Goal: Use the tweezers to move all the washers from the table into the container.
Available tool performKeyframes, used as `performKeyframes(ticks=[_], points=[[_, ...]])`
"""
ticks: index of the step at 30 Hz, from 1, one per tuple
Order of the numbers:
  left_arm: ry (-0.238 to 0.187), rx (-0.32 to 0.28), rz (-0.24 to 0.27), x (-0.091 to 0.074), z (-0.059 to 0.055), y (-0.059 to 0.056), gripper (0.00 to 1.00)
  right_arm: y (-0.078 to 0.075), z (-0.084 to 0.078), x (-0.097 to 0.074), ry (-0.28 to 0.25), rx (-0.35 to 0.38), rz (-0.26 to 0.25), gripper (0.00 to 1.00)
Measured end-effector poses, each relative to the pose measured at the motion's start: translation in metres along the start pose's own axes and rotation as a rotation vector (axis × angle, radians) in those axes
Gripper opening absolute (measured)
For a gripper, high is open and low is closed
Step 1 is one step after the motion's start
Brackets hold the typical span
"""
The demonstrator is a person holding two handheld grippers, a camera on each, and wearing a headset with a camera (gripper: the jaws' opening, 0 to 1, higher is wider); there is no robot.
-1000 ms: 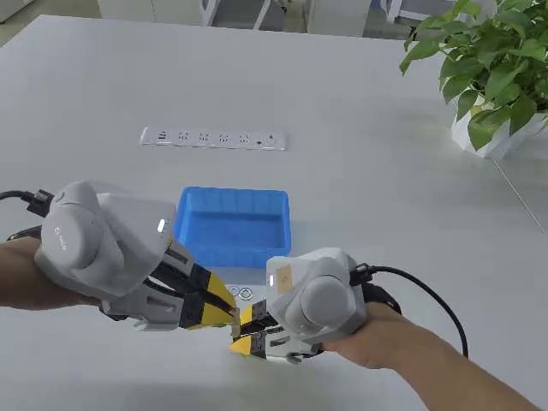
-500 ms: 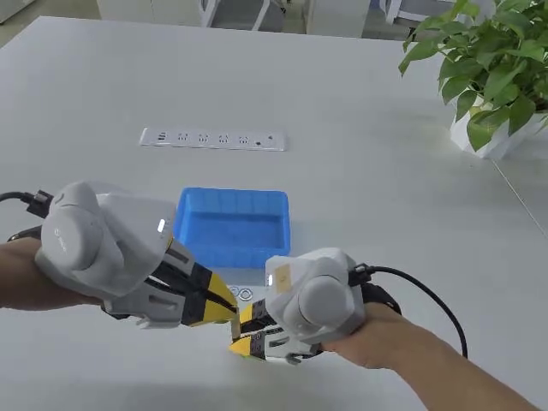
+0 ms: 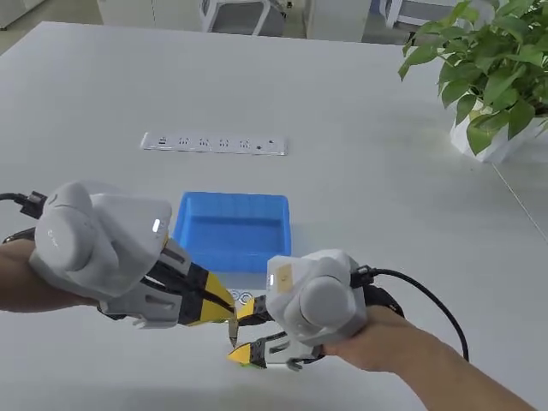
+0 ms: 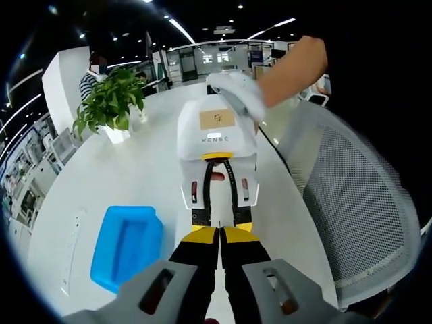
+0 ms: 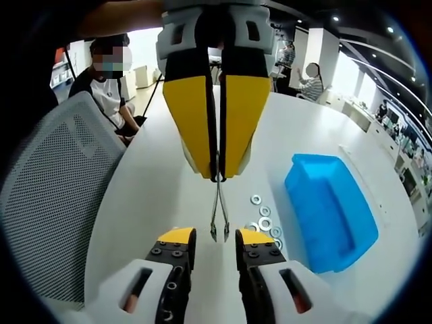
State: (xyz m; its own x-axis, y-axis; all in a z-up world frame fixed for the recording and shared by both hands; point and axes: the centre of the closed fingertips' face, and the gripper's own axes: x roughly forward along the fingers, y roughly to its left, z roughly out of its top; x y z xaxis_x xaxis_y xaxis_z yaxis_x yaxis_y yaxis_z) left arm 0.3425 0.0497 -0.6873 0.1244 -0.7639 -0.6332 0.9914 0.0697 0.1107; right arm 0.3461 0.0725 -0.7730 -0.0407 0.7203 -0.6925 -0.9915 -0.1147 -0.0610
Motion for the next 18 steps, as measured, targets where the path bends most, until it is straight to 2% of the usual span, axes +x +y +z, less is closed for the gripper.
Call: performKeyframes(ticks=[11, 18], points=[[0.003, -0.006, 0.008, -0.004, -0.003, 0.006, 0.05, -0.014, -0.004, -0.018, -0.030, 0.101, -0.065, 0.38], [0.008, -0.007, 0.013, -0.007, -0.009, 0.013, 0.05, -0.024, -0.011, -0.029, -0.051, 0.176, -0.119, 0.50]])
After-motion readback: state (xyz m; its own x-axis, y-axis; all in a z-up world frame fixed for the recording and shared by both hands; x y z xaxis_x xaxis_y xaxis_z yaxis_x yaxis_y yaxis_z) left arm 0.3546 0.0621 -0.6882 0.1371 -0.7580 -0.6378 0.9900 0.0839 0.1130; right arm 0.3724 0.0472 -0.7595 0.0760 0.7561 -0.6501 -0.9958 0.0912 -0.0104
